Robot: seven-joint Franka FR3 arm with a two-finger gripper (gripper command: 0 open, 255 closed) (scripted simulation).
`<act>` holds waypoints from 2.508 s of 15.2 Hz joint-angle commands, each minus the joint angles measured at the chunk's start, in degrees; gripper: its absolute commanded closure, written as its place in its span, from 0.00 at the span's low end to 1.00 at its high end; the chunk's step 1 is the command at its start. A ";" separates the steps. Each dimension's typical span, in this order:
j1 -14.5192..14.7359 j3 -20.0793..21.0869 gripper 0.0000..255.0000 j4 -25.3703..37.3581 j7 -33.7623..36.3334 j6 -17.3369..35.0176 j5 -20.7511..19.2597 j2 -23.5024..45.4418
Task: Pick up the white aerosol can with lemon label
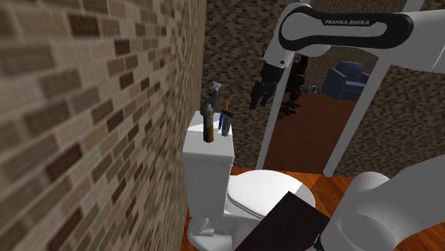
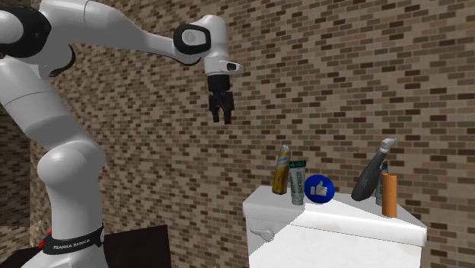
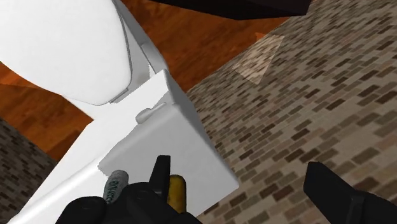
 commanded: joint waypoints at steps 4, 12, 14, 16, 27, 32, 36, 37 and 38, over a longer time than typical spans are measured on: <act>2.05 -2.10 0.00 9.81 -8.91 0.62 -0.61 12.78; 3.30 -3.12 0.00 29.35 -21.94 -1.54 -0.23 33.53; 3.24 -2.87 0.00 35.24 -24.80 -2.77 -0.16 38.89; 3.07 -2.45 0.00 41.71 -27.49 -4.35 -0.19 44.43; 2.83 -0.99 0.00 55.09 -33.32 -4.99 -0.90 58.47; 2.91 -0.99 1.00 53.56 -33.31 -3.65 -0.92 58.28; 2.92 -0.99 1.00 53.56 -33.31 -3.66 -0.92 58.27; 2.92 -0.99 1.00 53.59 -33.31 -3.68 -0.92 58.28; 2.91 -0.99 1.00 53.58 -33.31 -3.68 -0.92 58.27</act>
